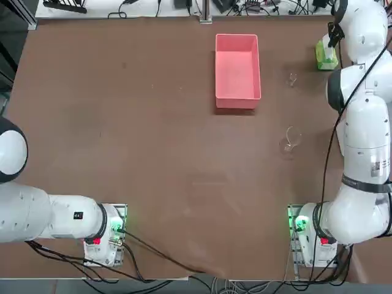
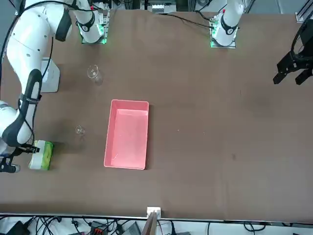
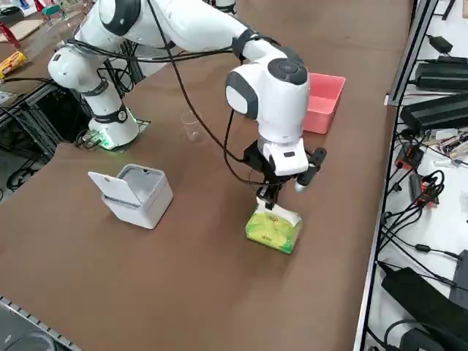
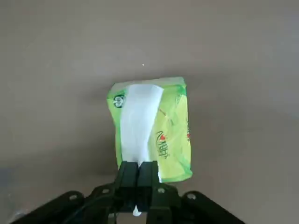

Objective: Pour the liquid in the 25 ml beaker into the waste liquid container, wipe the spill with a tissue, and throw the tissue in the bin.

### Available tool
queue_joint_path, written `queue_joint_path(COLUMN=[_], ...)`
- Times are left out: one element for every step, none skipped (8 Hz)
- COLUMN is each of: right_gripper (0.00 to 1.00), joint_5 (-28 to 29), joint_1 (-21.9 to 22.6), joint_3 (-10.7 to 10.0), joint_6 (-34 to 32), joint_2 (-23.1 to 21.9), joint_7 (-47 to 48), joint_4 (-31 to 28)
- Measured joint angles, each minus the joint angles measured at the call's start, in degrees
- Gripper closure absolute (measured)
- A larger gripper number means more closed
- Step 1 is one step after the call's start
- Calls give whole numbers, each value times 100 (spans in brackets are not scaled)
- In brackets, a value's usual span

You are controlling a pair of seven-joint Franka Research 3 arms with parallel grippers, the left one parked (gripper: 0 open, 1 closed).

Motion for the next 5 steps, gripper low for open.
queue_joint_path(right_gripper=[98, 98, 98, 98, 98], joint_5=[-5, -5, -5, -6, -6], joint_1=[23, 45, 71, 97, 132], joint_3=[-12, -25, -29, -32, -35], joint_6=[-64, -111, -180, -266, -361], joint_2=[-65, -137, -241, -360, -478], joint_7=[0, 0, 0, 0, 0], joint_4=[4, 15, 22, 26, 32])
